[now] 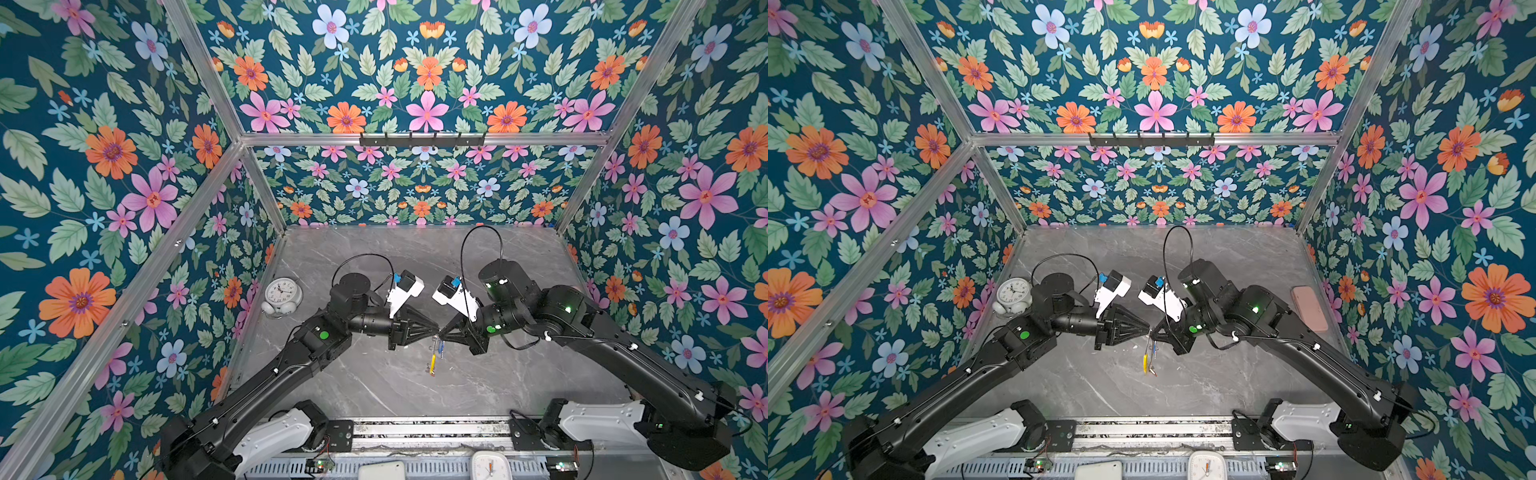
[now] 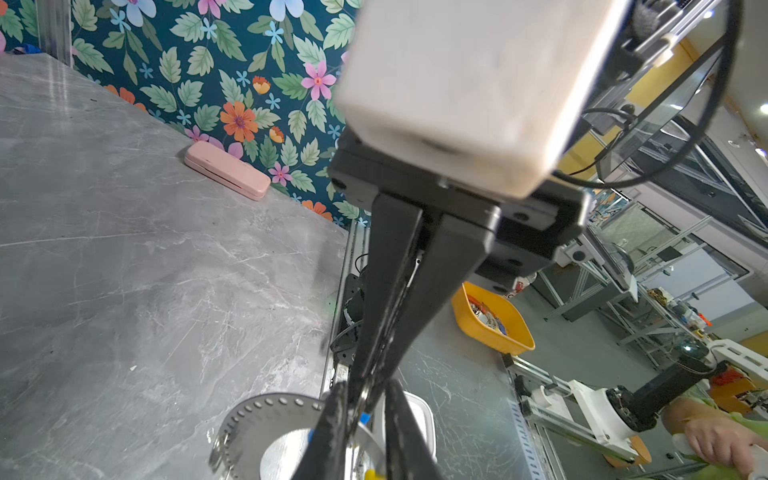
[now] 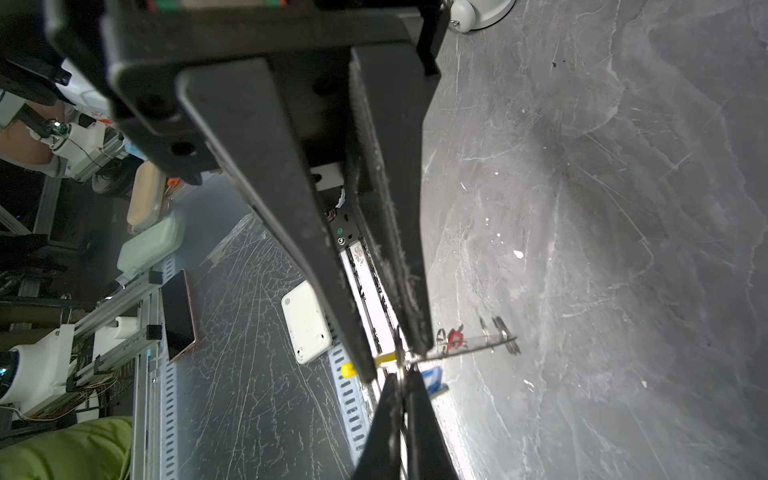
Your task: Remove the keys from the keyring
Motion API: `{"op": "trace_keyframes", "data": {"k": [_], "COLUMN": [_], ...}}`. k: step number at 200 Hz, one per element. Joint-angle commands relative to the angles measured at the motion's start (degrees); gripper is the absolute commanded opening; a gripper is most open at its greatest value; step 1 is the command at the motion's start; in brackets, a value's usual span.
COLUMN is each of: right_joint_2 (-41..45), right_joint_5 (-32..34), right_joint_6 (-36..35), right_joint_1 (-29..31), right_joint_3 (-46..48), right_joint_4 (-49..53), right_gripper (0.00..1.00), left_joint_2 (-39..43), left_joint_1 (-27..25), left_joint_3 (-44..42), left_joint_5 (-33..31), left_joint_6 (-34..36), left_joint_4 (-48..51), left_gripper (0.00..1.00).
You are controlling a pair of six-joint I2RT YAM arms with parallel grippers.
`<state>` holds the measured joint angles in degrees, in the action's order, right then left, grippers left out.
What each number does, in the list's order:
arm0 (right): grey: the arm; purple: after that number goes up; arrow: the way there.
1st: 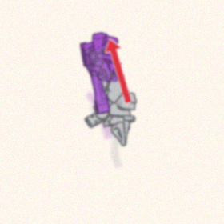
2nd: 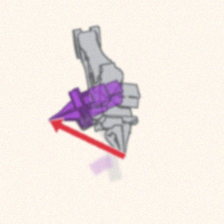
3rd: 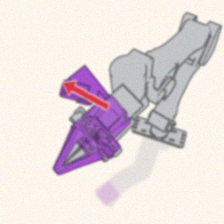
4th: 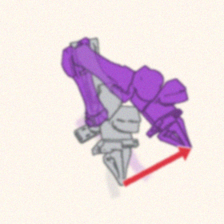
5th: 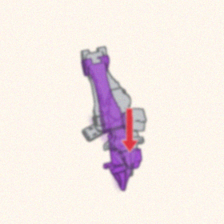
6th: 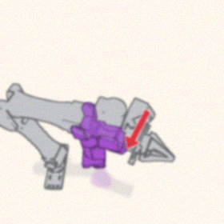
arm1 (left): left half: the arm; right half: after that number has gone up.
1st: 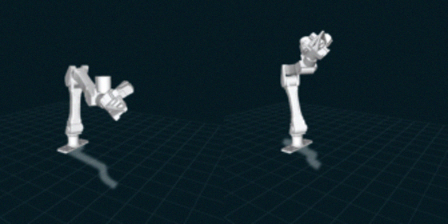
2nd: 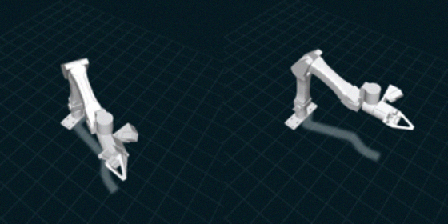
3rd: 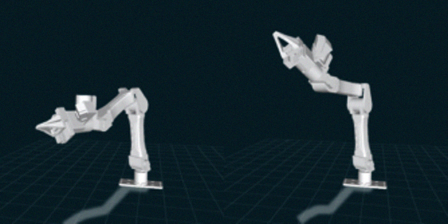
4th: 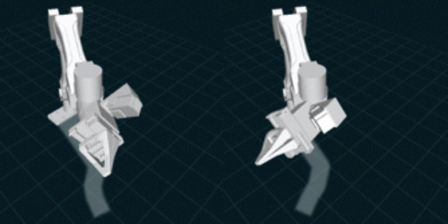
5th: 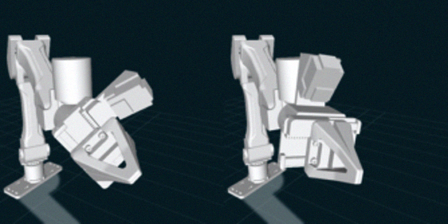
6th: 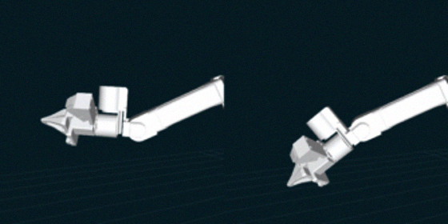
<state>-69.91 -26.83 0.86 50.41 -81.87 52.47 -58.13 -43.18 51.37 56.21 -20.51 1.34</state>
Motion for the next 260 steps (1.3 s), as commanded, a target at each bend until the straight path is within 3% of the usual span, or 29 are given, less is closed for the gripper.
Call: {"op": "trace_keyframes", "data": {"k": [1, 75, 106, 168, 202, 243, 260], "right_joint_2": [-0.11, 0.20, -0.29, -1.15, -1.23, -0.76, 0.52], "right_joint_5": [1.11, 1.82, 1.51, 1.47, 1.60, 2.16, 3.25], "right_joint_6": [-0.80, -0.65, -0.42, -0.47, -0.35, 0.44, 1.02], "right_joint_1": [0.01, 0.04, 0.21, 0.59, 0.65, 0.91, 0.95], "right_joint_3": [-0.51, -0.75, -0.72, -1.06, -0.67, -0.66, 0.00], "right_joint_4": [-0.59, -1.58, -1.93, -2.20, -2.62, -4.44, -7.27], "right_gripper": [0.00, 0.00, 0.00, 0.00, 0.00, 0.00, 0.08], "left_joint_2": [-0.13, -0.32, -0.12, -0.35, 0.01, 1.09, 2.36], "left_joint_1": [0.04, 0.04, 0.03, 0.06, 0.09, 0.09, 0.03], "left_joint_3": [0.48, 0.48, 0.35, 0.50, 0.56, -1.15, -2.50], "left_joint_5": [1.97, 1.89, 2.07, 2.41, 2.25, 1.05, -0.65], "left_joint_6": [0.89, 1.95, 2.45, 2.60, 3.01, 2.18, 1.08], "left_joint_4": [0.24, 1.63, 1.43, 0.94, 0.94, -2.90, -6.56], "left_gripper": [0.15, 0.19, 0.12, 0.13, 0.00, 0.00, 0.00]}}
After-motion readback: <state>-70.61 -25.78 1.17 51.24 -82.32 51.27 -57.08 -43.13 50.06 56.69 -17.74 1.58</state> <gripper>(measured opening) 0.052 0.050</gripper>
